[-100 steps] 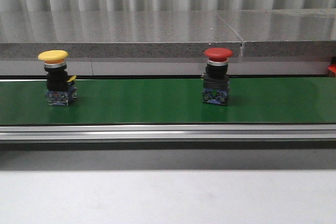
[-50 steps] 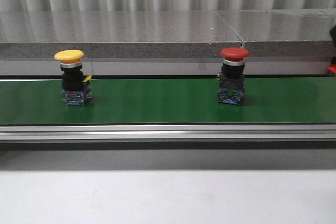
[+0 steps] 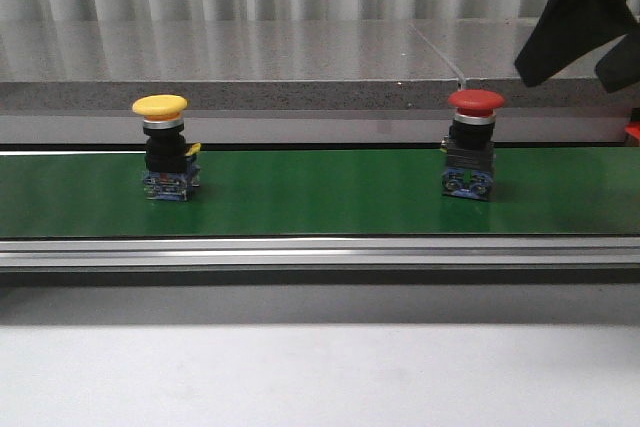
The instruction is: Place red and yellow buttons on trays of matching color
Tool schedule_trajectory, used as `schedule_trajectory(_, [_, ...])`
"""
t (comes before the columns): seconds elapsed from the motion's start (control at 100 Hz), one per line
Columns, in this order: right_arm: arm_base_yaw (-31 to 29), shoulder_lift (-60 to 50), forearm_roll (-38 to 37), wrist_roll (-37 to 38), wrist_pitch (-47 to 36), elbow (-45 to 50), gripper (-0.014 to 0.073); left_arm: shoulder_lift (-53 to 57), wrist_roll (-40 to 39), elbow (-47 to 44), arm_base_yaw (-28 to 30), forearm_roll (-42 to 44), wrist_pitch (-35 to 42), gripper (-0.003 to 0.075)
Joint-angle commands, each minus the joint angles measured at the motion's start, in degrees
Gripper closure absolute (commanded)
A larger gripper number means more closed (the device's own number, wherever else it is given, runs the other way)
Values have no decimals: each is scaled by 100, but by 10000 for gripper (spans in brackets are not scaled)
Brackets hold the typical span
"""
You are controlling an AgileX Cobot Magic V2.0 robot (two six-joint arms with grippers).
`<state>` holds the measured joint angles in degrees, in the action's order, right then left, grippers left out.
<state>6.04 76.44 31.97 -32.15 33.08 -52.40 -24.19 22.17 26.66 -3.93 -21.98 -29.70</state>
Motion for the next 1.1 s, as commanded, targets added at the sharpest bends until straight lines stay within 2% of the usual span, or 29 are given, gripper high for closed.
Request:
schedule_trajectory(0.0, [4,99,156,-65,8,-326,-1,-26,-10,160,-49,-131,356,741])
schedule_trajectory(0.23, [55,445,156,-95,-4,-531,-1,-26,-10,160,-49,-131,356,741])
schedule_trajectory(0.61, [214,849,5,-322,-607,-531,4,-26,-10,160,-49,-131,378,741])
schedule_trajectory(0.7, [214,916,-63,-322,-679,-531,77,-26,-10,160,-49,-131,378,741])
schedule_trajectory(0.9, [214,916,-68,-322,-752,-531,373,-26,-10,160,-49,-131,378,741])
schedule_trajectory(0.97, [192,893,-75,-322,-789,-531,410,-26,-10,160,-49,-131,378,741])
schedule_trajectory(1.09, [-66,840,-75,-322,-807,-682,411,-26,-10,160,-49,-131,378,741])
